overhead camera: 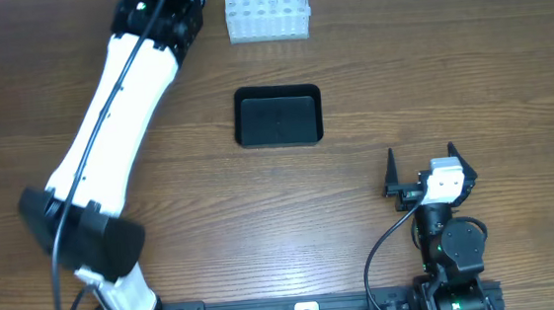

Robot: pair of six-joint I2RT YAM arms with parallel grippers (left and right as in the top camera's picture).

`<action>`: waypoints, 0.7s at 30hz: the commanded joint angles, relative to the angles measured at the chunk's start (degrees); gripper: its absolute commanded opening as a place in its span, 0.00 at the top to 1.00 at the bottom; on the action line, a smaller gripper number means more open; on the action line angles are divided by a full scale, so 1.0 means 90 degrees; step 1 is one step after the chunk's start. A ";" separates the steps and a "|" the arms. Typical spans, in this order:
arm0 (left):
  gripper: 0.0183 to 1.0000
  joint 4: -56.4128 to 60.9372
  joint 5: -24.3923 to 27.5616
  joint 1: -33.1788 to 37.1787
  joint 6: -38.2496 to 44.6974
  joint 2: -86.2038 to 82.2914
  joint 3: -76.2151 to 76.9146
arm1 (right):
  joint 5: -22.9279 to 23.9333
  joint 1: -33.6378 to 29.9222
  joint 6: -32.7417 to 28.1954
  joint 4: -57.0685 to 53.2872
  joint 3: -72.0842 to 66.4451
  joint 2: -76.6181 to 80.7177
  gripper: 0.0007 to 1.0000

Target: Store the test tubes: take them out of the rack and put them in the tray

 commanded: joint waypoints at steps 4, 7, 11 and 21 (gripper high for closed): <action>0.92 -0.2089 -0.0051 -0.0602 -0.1214 0.0039 0.0019 | 0.0085 0.0029 -0.0010 0.0010 -0.0053 -0.0058 0.01; 0.93 -0.3181 -0.0049 -0.0770 -0.2157 0.0265 0.0019 | 0.0085 0.0029 -0.0010 0.0010 -0.0053 -0.0058 0.01; 0.91 -0.4022 -0.0049 -0.0974 -0.2798 0.0724 0.0019 | 0.0085 0.0029 -0.0010 0.0010 -0.0053 -0.0058 0.01; 0.90 -0.4726 -0.0070 -0.1103 -0.2795 0.1554 0.0019 | 0.0085 0.0029 -0.0010 0.0010 -0.0053 -0.0058 0.01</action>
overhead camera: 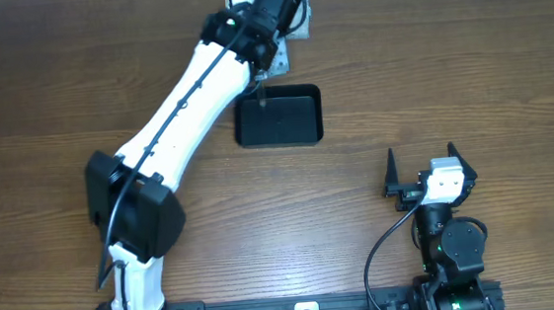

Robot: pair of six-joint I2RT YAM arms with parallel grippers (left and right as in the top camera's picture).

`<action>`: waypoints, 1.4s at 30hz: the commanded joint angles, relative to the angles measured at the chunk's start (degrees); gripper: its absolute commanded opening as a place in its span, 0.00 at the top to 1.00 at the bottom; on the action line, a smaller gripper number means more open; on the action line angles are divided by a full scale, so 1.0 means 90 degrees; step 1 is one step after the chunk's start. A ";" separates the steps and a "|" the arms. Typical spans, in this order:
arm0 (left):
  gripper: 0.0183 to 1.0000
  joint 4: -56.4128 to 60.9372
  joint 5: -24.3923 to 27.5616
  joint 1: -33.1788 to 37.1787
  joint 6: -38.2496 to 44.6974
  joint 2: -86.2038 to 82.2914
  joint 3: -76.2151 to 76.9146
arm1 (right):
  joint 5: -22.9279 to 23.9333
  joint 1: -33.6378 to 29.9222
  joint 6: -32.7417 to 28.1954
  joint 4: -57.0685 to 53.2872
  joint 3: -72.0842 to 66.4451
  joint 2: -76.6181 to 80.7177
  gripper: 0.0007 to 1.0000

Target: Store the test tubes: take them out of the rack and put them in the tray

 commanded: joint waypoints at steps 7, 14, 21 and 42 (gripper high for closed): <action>0.90 -0.0593 0.0121 0.0012 -0.0185 0.0486 -0.0022 | 0.0085 0.0029 -0.0005 0.0012 -0.0053 -0.0058 0.01; 0.89 -0.0707 0.0080 0.0019 -0.0182 0.0770 -0.0022 | 0.0085 0.0029 -0.0005 0.0012 -0.0053 -0.0058 0.01; 0.89 -0.0707 0.0068 0.0073 -0.0182 0.1059 -0.0022 | 0.0085 0.0029 -0.0005 0.0012 -0.0053 -0.0058 0.01; 0.85 -0.0605 0.0267 0.0253 -0.0182 0.1375 -0.0022 | 0.0085 0.0029 -0.0005 0.0012 -0.0053 -0.0058 0.01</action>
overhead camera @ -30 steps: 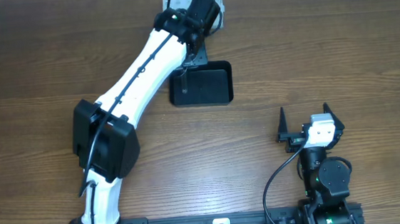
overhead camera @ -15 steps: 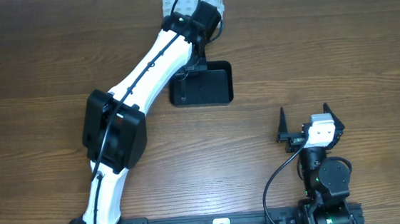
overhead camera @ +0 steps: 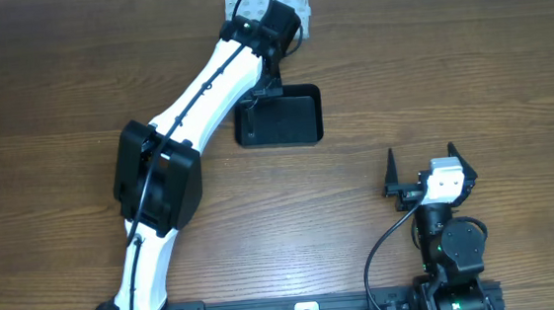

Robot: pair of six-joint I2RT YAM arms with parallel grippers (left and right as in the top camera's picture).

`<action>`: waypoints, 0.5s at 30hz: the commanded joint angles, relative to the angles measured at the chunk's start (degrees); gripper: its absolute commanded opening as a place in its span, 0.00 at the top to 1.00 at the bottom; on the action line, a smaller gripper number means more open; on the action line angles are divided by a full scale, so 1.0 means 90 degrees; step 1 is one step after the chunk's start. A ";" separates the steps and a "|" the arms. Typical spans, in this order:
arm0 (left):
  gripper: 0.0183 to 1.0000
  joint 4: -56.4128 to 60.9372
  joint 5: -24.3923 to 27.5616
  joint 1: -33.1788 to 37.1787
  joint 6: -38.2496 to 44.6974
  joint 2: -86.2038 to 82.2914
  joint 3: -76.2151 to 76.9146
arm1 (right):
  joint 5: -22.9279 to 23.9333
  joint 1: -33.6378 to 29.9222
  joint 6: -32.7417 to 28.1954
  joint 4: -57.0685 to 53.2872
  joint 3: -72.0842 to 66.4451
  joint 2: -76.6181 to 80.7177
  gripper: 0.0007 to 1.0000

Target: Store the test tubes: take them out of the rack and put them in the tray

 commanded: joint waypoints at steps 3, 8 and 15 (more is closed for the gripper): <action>0.85 0.0002 0.0189 0.0075 -0.0066 0.0316 -0.0022 | 0.0085 0.0029 -0.0012 0.0012 -0.0053 -0.0058 0.01; 0.78 0.0024 0.0214 0.0080 -0.0066 0.0413 -0.0022 | 0.0085 0.0029 -0.0012 0.0012 -0.0053 -0.0058 0.01; 0.74 0.0049 0.0233 0.0080 -0.0066 0.0413 -0.0022 | 0.0085 0.0029 -0.0012 0.0012 -0.0053 -0.0058 0.01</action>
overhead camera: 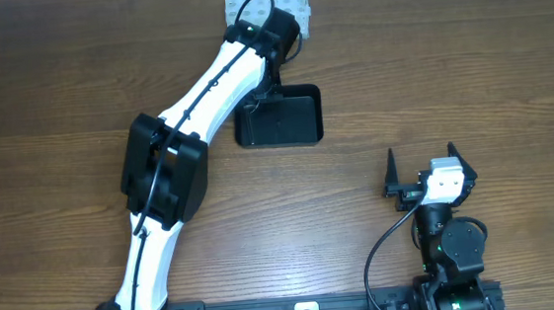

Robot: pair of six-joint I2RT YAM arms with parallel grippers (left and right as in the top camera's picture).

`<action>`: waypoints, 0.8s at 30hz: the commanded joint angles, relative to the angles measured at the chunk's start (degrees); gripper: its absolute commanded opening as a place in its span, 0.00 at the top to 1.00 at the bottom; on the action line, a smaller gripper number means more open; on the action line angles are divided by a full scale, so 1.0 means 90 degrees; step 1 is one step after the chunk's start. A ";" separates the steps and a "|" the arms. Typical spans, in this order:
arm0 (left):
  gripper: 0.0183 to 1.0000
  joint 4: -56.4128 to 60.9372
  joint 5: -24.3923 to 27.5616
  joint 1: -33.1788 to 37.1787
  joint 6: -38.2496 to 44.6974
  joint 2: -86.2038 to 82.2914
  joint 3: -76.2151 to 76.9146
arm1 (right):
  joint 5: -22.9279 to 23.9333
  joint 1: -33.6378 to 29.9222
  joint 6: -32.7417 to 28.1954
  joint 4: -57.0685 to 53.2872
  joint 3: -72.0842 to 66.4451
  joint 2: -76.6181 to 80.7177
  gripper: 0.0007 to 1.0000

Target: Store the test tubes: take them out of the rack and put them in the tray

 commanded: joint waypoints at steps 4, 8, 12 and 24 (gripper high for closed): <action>0.74 0.0039 0.0066 0.0051 -0.0063 -0.0066 0.0083 | 0.0085 0.0029 -0.0012 0.0010 -0.0053 -0.0058 0.01; 0.62 0.0017 -0.0151 0.0051 -0.0017 -0.0420 0.0631 | 0.0085 0.0029 -0.0012 0.0010 -0.0053 -0.0058 0.01; 0.59 0.0061 -0.0707 0.0051 -0.0017 -0.0738 0.1326 | 0.0085 0.0029 -0.0012 0.0010 -0.0053 -0.0058 0.01; 0.57 0.1576 -0.1311 0.0282 0.1719 -0.0743 0.2149 | 0.0085 0.0029 -0.0012 0.0010 -0.0053 -0.0058 0.01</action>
